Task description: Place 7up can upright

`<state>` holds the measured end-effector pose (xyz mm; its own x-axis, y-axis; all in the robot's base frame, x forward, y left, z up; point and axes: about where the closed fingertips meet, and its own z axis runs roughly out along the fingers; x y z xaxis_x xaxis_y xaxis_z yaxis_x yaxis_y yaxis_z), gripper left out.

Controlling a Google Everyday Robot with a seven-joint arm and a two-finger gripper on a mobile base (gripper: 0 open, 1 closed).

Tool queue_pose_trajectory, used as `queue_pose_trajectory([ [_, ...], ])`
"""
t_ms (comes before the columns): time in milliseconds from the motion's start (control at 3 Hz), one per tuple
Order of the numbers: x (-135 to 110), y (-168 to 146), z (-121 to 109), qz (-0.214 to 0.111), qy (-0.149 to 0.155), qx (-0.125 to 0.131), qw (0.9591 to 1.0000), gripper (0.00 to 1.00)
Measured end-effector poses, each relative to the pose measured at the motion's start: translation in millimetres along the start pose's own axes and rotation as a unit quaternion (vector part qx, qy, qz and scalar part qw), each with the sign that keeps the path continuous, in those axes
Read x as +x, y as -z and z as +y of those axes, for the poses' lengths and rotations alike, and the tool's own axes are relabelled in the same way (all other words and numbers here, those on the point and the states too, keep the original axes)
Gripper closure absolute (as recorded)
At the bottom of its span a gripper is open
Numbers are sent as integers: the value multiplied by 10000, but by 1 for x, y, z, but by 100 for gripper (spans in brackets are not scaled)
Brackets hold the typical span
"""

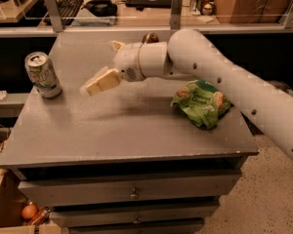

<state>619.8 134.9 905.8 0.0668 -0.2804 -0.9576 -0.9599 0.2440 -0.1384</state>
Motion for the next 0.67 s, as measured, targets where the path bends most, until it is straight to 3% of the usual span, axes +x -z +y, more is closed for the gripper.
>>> queue_pose_trajectory([
  [333, -2, 58, -24, 423, 263, 127, 9987, 0],
  [667, -1, 60, -21, 475, 268, 27, 9985, 0],
])
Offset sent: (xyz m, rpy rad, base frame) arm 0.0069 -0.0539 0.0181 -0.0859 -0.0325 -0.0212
